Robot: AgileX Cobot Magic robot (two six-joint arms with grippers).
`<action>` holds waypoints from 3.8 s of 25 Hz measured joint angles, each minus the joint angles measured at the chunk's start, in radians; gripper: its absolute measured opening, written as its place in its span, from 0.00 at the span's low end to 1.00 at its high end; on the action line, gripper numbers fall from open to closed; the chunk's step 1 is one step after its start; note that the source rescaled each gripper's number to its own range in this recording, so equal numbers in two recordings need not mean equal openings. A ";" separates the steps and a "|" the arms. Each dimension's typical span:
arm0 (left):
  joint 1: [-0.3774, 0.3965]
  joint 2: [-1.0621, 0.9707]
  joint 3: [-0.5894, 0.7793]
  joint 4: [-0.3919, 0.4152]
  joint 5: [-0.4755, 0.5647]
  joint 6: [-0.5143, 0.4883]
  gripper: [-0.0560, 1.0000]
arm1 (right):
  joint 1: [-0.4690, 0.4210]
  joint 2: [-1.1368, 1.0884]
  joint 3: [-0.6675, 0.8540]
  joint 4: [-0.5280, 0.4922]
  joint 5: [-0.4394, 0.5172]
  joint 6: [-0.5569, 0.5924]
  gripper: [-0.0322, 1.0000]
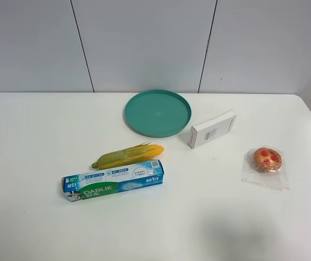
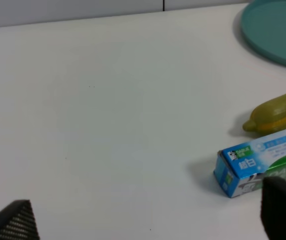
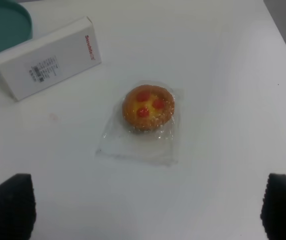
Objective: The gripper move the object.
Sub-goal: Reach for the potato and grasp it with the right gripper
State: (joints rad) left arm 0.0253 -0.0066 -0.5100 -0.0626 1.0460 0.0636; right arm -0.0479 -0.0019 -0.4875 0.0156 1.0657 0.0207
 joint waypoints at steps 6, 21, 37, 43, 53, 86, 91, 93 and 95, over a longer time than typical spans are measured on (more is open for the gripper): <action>0.000 0.000 0.000 0.000 0.000 0.000 1.00 | 0.000 0.065 0.000 0.000 0.000 0.018 0.79; 0.000 0.000 0.000 0.000 0.000 0.000 1.00 | 0.000 0.596 -0.530 0.000 0.043 0.070 0.79; 0.000 0.000 0.000 0.000 0.000 0.000 1.00 | 0.000 1.253 -0.789 -0.016 0.147 0.071 0.79; 0.000 0.000 0.000 0.000 0.000 0.000 1.00 | 0.000 1.416 -0.789 -0.016 0.153 0.071 0.79; 0.000 0.000 0.000 0.000 0.000 0.000 1.00 | 0.001 1.628 -0.790 -0.066 0.103 0.082 0.79; 0.000 0.000 0.000 0.000 0.000 0.000 1.00 | 0.139 1.994 -0.790 -0.042 -0.133 0.069 0.79; 0.000 0.000 0.000 0.000 0.000 0.000 1.00 | 0.154 1.994 -0.790 -0.078 -0.081 0.082 0.79; 0.000 0.000 0.000 0.000 0.000 0.000 1.00 | 0.154 1.994 -0.790 -0.119 -0.038 0.097 0.79; 0.000 0.000 0.000 0.000 0.000 0.000 1.00 | 0.154 1.994 -0.790 -0.168 0.003 0.108 0.79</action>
State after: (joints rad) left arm 0.0253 -0.0066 -0.5100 -0.0626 1.0460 0.0636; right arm 0.1062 1.9925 -1.2779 -0.1520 1.0683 0.1283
